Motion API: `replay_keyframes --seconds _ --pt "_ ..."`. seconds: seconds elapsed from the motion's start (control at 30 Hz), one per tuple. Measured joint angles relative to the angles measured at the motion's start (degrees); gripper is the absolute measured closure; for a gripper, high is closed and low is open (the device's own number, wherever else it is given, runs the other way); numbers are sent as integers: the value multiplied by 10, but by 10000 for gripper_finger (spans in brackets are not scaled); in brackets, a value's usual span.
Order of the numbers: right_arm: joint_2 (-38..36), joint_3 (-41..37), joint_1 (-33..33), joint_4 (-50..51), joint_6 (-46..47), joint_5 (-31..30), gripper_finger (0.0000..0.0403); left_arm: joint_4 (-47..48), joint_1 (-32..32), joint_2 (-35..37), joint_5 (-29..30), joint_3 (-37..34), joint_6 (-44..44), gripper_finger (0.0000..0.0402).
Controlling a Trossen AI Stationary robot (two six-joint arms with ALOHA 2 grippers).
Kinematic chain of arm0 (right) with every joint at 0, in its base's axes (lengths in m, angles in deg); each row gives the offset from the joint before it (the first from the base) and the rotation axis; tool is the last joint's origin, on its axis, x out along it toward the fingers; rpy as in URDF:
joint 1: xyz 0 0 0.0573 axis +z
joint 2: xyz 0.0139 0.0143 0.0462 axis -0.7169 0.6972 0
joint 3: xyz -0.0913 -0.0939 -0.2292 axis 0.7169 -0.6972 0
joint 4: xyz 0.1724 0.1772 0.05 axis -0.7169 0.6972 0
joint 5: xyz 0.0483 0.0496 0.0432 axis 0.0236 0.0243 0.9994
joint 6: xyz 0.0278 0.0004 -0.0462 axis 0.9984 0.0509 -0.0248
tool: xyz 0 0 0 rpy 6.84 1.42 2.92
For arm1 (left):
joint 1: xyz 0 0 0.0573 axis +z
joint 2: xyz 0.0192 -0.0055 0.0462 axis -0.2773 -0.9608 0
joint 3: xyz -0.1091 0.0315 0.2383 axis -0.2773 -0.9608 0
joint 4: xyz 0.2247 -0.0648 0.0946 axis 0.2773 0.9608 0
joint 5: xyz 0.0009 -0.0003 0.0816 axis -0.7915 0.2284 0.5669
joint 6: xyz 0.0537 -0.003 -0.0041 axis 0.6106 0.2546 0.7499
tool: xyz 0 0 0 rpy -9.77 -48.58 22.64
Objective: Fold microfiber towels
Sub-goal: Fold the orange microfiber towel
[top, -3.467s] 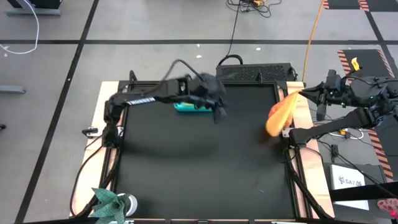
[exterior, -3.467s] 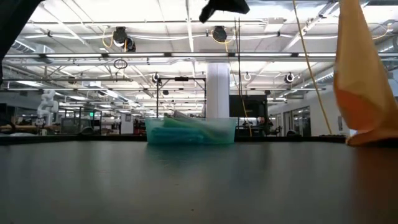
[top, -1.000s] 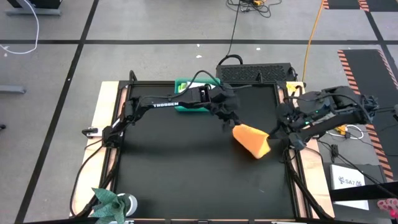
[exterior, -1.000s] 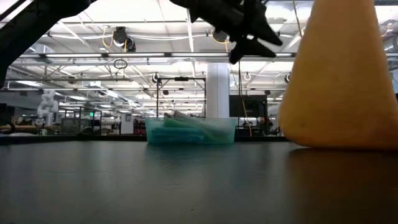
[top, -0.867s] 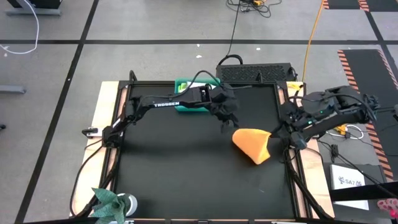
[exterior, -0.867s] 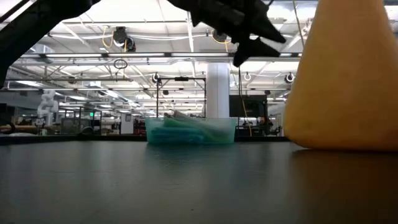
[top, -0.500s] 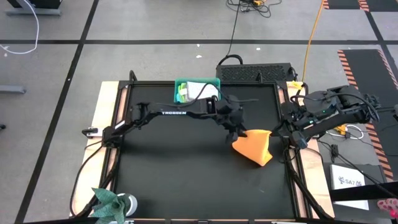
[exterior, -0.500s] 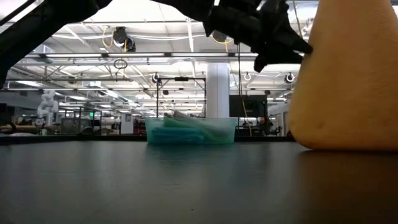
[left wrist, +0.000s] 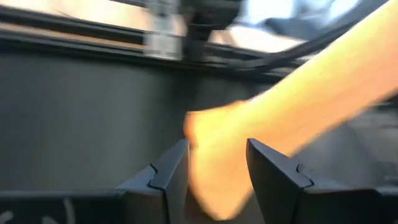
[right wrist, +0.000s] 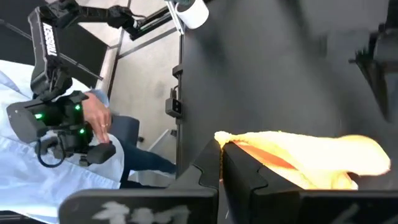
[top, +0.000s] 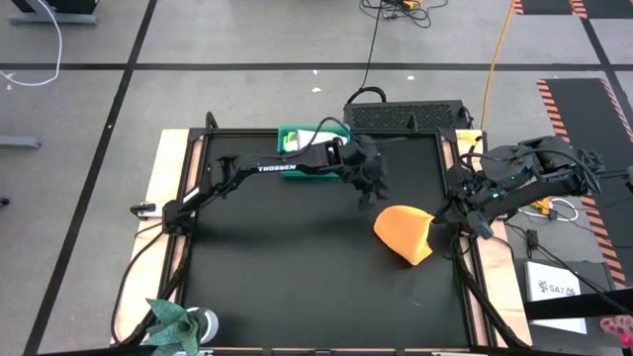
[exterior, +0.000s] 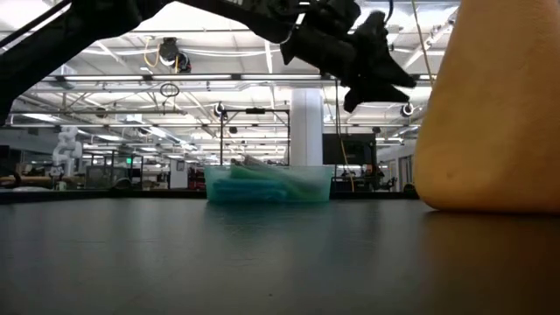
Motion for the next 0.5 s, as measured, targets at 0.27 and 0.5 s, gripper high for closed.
replay_keyframes --seconds 0.27,0.5 --pt "5 0 0 0 -16 6 403 3 -8 0 -157 0 -20 240" --pt "5 0 0 0 -7 6 403 23 -44 1 -23 0 90 240"
